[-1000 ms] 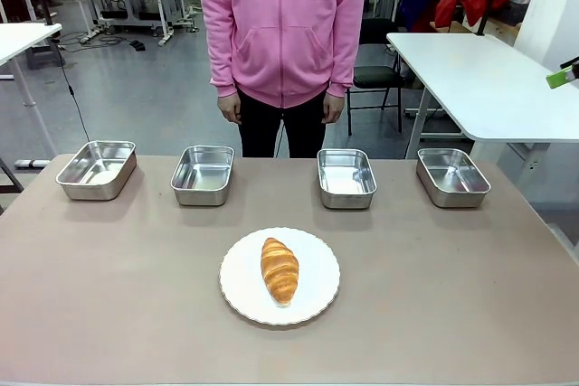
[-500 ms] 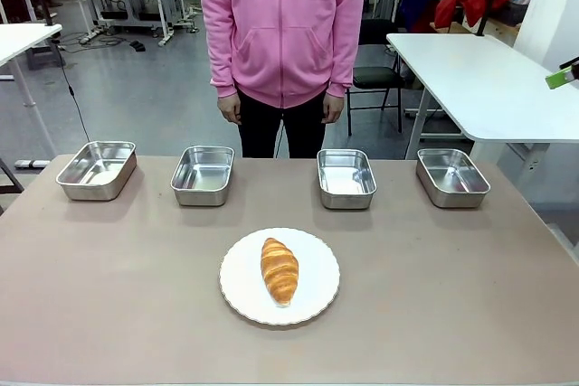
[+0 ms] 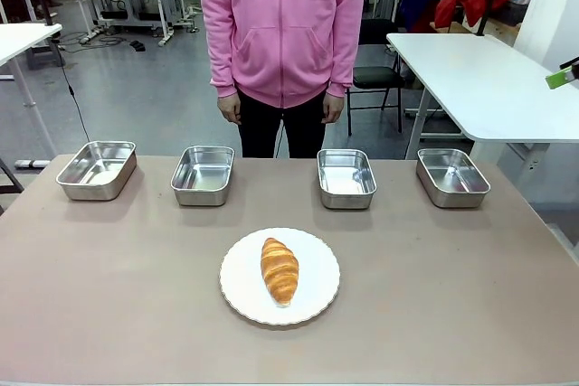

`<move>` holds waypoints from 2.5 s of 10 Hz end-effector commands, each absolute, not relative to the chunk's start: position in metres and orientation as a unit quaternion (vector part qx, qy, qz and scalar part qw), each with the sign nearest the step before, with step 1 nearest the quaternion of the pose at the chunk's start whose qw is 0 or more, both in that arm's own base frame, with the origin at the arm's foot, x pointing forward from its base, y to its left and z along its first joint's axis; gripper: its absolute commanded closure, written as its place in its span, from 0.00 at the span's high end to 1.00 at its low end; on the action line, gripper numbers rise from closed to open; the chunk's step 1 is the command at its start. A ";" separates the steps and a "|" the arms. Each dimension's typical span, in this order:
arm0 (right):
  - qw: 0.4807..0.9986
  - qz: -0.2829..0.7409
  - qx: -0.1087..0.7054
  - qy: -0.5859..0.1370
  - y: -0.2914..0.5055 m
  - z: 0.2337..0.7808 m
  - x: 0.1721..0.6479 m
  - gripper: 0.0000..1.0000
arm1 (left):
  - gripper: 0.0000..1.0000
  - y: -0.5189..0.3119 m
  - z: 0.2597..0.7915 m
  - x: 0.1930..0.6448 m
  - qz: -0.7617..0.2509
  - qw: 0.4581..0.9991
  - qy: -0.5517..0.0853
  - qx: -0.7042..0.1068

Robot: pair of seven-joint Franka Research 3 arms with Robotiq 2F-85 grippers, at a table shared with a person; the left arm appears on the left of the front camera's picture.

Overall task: Place the bread in the container.
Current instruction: Place the Butter Roll into the Airtight Container indicated by the human.

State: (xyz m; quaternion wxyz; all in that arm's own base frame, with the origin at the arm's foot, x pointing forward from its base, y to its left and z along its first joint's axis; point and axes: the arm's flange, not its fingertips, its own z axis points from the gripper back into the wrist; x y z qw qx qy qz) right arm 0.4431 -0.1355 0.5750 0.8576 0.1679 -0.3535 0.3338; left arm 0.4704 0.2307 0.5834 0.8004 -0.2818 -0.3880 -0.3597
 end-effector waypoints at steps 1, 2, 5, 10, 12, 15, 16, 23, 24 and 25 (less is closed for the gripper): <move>0.854 0.335 0.172 -0.358 -0.135 0.576 0.444 1.00 | 1.00 0.231 0.584 0.470 -0.363 0.799 -0.389 -0.281; 0.854 0.335 0.172 -0.358 -0.135 0.576 0.444 1.00 | 1.00 0.231 0.584 0.470 -0.363 0.799 -0.389 -0.281; 0.854 0.335 0.172 -0.358 -0.135 0.576 0.444 1.00 | 1.00 0.231 0.584 0.470 -0.363 0.799 -0.389 -0.281; 0.854 0.335 0.172 -0.358 -0.135 0.576 0.444 1.00 | 1.00 0.231 0.584 0.470 -0.363 0.799 -0.389 -0.281; 0.854 0.335 0.172 -0.358 -0.135 0.576 0.444 1.00 | 1.00 0.231 0.584 0.470 -0.363 0.799 -0.389 -0.281; 0.854 0.335 0.172 -0.358 -0.135 0.576 0.444 1.00 | 1.00 0.231 0.584 0.470 -0.363 0.799 -0.389 -0.281; 0.854 0.335 0.172 -0.358 -0.135 0.576 0.444 1.00 | 1.00 0.231 0.584 0.470 -0.363 0.799 -0.389 -0.281; 0.854 0.335 0.172 -0.358 -0.135 0.576 0.444 1.00 | 1.00 0.231 0.584 0.470 -0.363 0.799 -0.389 -0.281; 0.854 0.335 0.172 -0.358 -0.135 0.576 0.444 1.00 | 1.00 0.231 0.584 0.470 -0.363 0.799 -0.389 -0.281; 0.854 0.335 0.172 -0.358 -0.135 0.576 0.444 1.00 | 1.00 0.231 0.584 0.470 -0.363 0.799 -0.389 -0.281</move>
